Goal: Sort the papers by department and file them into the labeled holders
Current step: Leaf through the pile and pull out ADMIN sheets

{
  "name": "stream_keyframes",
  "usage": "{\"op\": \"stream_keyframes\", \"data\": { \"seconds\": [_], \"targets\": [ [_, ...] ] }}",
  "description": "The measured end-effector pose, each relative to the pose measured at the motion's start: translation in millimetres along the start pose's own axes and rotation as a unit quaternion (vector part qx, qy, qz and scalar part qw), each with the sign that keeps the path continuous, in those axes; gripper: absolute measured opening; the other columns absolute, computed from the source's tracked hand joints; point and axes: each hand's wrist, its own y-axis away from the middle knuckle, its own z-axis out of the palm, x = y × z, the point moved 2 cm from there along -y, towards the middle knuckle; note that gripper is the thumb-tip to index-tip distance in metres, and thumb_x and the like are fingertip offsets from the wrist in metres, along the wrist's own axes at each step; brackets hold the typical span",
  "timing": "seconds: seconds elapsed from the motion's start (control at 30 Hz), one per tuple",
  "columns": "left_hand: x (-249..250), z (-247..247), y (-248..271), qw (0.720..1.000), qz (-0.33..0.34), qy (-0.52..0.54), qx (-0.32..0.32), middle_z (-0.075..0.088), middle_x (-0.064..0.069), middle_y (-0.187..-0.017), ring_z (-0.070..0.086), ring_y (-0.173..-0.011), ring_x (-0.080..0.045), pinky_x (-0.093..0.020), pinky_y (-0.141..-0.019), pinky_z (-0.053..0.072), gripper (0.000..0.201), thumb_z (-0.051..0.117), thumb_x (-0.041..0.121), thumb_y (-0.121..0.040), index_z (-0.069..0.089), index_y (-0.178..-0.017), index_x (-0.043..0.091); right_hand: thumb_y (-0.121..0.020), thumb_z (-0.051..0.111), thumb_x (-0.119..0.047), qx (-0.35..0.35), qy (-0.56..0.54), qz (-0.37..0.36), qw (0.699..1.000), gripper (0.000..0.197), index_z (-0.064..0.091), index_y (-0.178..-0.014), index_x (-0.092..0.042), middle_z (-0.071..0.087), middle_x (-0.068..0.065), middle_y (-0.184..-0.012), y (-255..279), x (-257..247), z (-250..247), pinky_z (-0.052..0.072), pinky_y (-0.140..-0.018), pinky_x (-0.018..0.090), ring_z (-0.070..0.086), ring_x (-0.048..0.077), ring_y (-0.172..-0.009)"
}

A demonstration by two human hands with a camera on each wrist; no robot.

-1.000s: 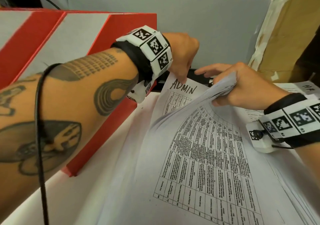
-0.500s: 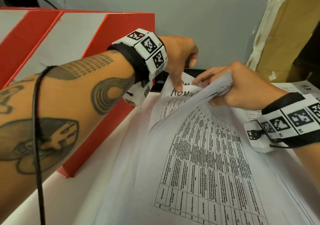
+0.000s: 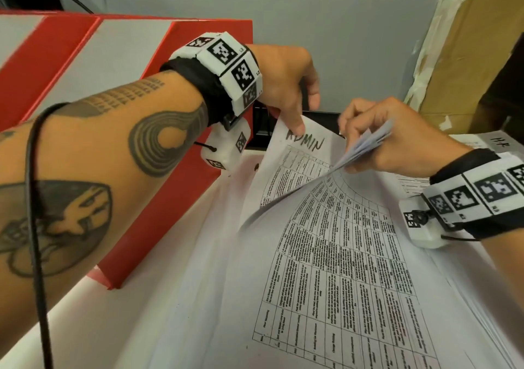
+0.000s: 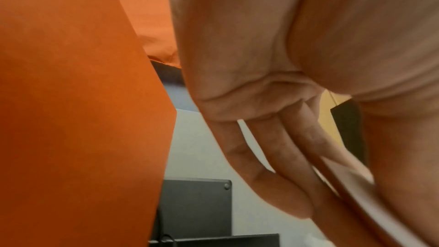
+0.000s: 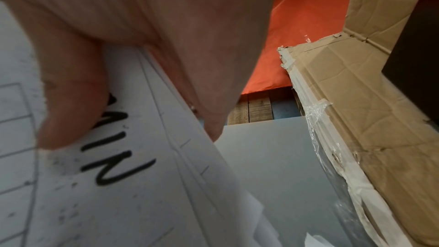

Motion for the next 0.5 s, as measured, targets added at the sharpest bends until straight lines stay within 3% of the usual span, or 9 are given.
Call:
{"op": "stream_keyframes", "data": {
  "seconds": [0.07,0.1,0.17,0.23,0.3,0.37,0.43,0.5],
  "targets": [
    [7.3,1.0,2.6,0.993,0.044,0.105,-0.029,0.08,0.002,-0.084,0.077,-0.083,-0.014,-0.032,-0.083,0.062,0.038,0.088,0.026,-0.076,0.07,-0.109,0.02,-0.058,0.093,0.009,0.007,-0.011,-0.012,1.0,0.037,0.075,-0.064,-0.023,0.069,-0.007,-0.108,0.6,-0.8,0.3,0.053,-0.086,0.024,0.066,0.005,-0.096],
    [12.1,1.9,4.5,0.981,0.067,0.177,-0.044,0.08,-0.003,-0.089,0.077,-0.087,-0.019,-0.034,-0.084,0.062,0.033,0.084,0.025,-0.081,0.07,-0.11,0.018,-0.059,0.093,0.009,0.009,-0.013,-0.013,1.0,0.042,0.074,-0.062,-0.029,0.073,-0.009,-0.101,0.8,0.1,-1.1,0.055,-0.085,0.027,0.069,0.005,-0.09],
    [15.1,3.5,1.7,0.955,0.071,0.286,-0.04,0.077,-0.012,-0.095,0.076,-0.093,-0.028,-0.039,-0.085,0.063,0.02,0.065,0.03,-0.1,0.067,-0.113,0.015,-0.059,0.094,0.007,0.014,-0.008,-0.001,1.0,0.047,0.071,-0.061,-0.034,0.073,-0.009,-0.072,1.6,3.5,-6.4,0.056,-0.067,0.034,0.065,0.004,-0.064],
    [6.8,9.1,-7.4,0.948,0.018,0.317,-0.018,0.078,-0.011,-0.095,0.077,-0.092,-0.028,-0.039,-0.082,0.063,0.033,0.043,0.04,-0.11,0.064,-0.112,0.014,-0.054,0.094,0.008,0.036,-0.012,0.001,0.999,0.053,0.063,-0.063,-0.033,0.065,-0.011,-0.061,0.8,9.7,-10.7,0.048,-0.057,0.032,0.057,0.006,-0.056],
    [-9.1,24.9,-19.6,0.972,-0.03,0.232,-0.021,0.08,-0.005,-0.09,0.079,-0.084,-0.023,-0.037,-0.079,0.06,0.031,0.046,0.039,-0.109,0.066,-0.106,0.016,-0.051,0.095,0.009,0.044,-0.025,-0.002,0.999,0.064,0.054,-0.077,-0.033,0.065,-0.005,-0.067,0.3,13.1,-11.7,0.049,-0.058,0.035,0.062,0.018,-0.061],
    [-24.7,43.7,-30.3,0.997,-0.048,0.023,-0.051,0.08,0.006,-0.087,0.077,-0.08,-0.015,-0.037,-0.082,0.061,0.019,0.073,0.038,-0.092,0.075,-0.099,0.021,-0.051,0.096,0.009,0.029,-0.036,0.007,0.999,0.073,0.049,-0.096,-0.024,0.07,0.001,-0.076,1.1,13.6,-11.7,0.056,-0.06,0.041,0.07,0.023,-0.068],
    [-35.5,60.7,-34.1,0.982,-0.078,-0.152,-0.087,0.077,0.009,-0.097,0.073,-0.09,-0.015,-0.038,-0.088,0.06,0.036,0.086,0.045,-0.076,0.077,-0.104,0.024,-0.052,0.096,0.008,0.017,-0.019,0.01,1.0,0.07,0.053,-0.097,-0.023,0.073,-0.004,-0.08,2.0,10.4,-11.8,0.058,-0.064,0.041,0.073,0.016,-0.072],
    [-40.9,70.5,-35.4,0.974,-0.096,-0.188,-0.084,0.074,0.005,-0.107,0.069,-0.098,-0.018,-0.037,-0.092,0.059,0.044,0.09,0.039,-0.074,0.075,-0.111,0.02,-0.053,0.097,0.005,0.008,0.013,0.009,1.0,0.057,0.061,-0.088,-0.022,0.073,-0.006,-0.08,2.0,4.8,-11.9,0.059,-0.068,0.043,0.073,0.014,-0.075]
  ]
}}
